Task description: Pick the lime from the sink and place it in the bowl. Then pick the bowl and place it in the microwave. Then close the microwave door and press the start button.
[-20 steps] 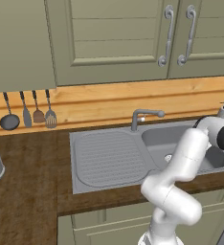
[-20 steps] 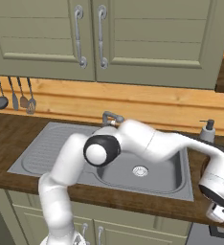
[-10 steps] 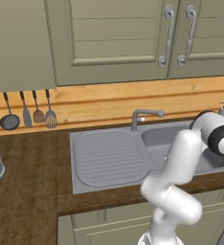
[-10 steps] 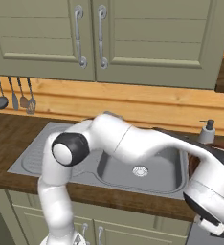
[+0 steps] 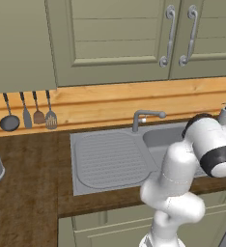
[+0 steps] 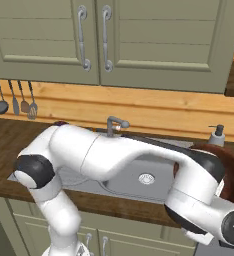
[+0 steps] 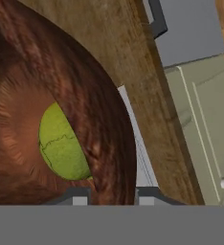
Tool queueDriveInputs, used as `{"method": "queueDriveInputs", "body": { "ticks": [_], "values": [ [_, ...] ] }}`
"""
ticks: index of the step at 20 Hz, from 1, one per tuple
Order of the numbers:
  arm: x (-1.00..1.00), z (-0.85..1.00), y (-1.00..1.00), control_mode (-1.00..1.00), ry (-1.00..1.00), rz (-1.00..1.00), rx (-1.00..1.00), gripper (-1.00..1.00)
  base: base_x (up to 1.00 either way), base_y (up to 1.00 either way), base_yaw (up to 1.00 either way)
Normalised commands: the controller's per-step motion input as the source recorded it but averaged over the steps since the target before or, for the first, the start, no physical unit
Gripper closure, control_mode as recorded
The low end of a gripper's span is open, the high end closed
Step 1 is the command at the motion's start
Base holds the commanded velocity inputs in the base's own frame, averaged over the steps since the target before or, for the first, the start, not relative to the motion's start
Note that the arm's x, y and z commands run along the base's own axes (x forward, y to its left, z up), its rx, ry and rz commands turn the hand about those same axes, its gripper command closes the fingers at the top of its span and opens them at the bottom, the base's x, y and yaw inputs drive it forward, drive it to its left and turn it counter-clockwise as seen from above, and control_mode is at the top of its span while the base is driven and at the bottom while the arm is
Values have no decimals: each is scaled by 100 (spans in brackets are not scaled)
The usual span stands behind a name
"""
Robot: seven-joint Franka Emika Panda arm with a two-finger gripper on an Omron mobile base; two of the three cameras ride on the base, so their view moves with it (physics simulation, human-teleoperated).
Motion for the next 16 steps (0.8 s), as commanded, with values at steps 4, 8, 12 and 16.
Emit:
{"method": "queueDriveInputs", "body": {
  "ticks": [4, 8, 12, 16],
  "values": [
    [0, -3, 44, -100, 1, 5, 0, 100, 0, 0, 0],
    [0, 45, 13, -100, 0, 1, 0, 100, 0, 0, 0],
    [0, 39, 7, -100, 0, 0, 0, 100, 0, 0, 0],
    [11, 9, 28, -100, 12, 3, -2, 100, 0, 0, 0]
  ]
}}
